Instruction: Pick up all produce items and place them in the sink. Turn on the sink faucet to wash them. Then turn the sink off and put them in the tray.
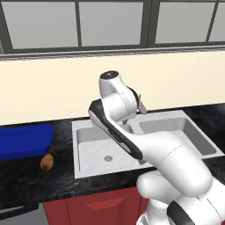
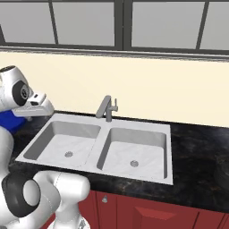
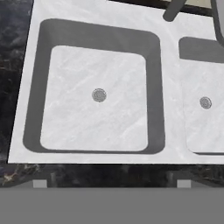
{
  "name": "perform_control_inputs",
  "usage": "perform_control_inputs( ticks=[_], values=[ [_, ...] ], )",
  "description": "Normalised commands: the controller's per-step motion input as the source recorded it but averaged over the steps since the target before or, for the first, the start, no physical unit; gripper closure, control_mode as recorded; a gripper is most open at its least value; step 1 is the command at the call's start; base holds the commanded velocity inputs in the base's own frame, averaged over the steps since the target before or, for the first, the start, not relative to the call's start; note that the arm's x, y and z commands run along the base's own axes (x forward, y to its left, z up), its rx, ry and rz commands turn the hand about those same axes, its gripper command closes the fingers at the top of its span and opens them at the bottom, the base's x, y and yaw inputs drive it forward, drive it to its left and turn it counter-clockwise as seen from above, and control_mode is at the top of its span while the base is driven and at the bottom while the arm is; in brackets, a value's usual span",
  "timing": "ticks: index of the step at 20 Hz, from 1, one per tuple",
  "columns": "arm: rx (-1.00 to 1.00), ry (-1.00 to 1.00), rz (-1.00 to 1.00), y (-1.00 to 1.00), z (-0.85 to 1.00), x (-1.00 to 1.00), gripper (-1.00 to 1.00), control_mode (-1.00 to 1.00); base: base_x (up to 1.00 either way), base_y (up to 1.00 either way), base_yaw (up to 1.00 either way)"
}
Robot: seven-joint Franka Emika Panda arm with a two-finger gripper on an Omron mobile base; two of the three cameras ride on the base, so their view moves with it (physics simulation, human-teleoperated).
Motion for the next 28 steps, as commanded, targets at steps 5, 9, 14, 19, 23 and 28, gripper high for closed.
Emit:
perform_control_inputs(
  ticks=[5,9,14,19,23,28],
  values=[
    [0.00,0.10,-0.02,0.79,-0.13,-0.05,-1.00,-1.00,0.00,0.00,0.00],
    [0.00,0.14,-0.03,0.87,-0.22,-0.01,-1.00,-1.00,0.00,0.00,0.00],
    [0.00,0.10,-0.01,0.74,-0.32,-0.03,-1.00,-1.00,0.00,0.00,0.00],
    [0.00,0.06,-0.01,0.66,-0.35,-0.05,-1.00,-1.00,0.00,0.00,0.00],
    [0.00,0.03,-0.02,0.59,-0.28,-0.01,-1.00,-1.00,0.00,0.00,0.00],
    [0.00,0.00,-0.03,0.50,-0.22,0.00,-1.00,-1.00,0.00,0.00,0.00]
  ],
)
